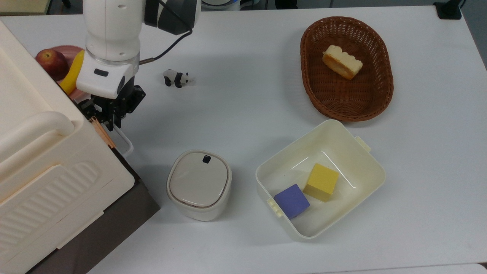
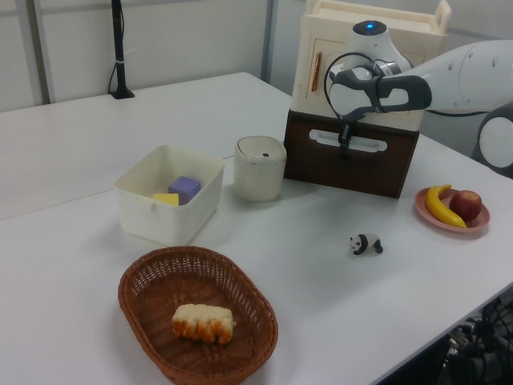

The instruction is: Slide the drawer open

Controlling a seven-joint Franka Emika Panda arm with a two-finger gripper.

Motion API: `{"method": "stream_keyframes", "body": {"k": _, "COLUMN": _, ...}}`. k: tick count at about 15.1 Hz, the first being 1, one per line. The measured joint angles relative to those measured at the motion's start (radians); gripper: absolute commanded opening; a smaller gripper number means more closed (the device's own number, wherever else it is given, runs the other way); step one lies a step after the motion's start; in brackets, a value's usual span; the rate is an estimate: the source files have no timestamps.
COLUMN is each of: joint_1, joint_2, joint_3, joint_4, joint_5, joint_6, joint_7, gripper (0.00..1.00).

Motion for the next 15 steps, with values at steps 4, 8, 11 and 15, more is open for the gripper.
{"method": "stream_keyframes", "body": {"k": 4, "joint_1": 0.002, "joint_2": 0.000, "joint_3": 0.001, "joint_4": -0.001, "joint_5": -0.013, "joint_6": 0.000, "joint_7": 0.000, "gripper": 0.08}}
{"method": "stream_keyframes", "body": {"k": 8, "joint_1": 0.002, "joint_2": 0.000, "joint_3": 0.001, "joint_4": -0.001, "joint_5": -0.013, "joint_6": 0.000, "joint_7": 0.000, "gripper": 0.08}}
{"method": "stream_keyframes", "body": {"k": 11, "joint_1": 0.002, "joint_2": 0.000, "joint_3": 0.001, "joint_4": -0.001, "joint_5": -0.013, "joint_6": 0.000, "joint_7": 0.000, "gripper": 0.08}}
{"method": "stream_keyframes", "body": {"k": 15, "joint_1": 0.002, "joint_2": 0.000, "joint_3": 0.001, "joint_4": -0.001, "joint_5": -0.013, "joint_6": 0.000, "joint_7": 0.000, "gripper": 0.08}}
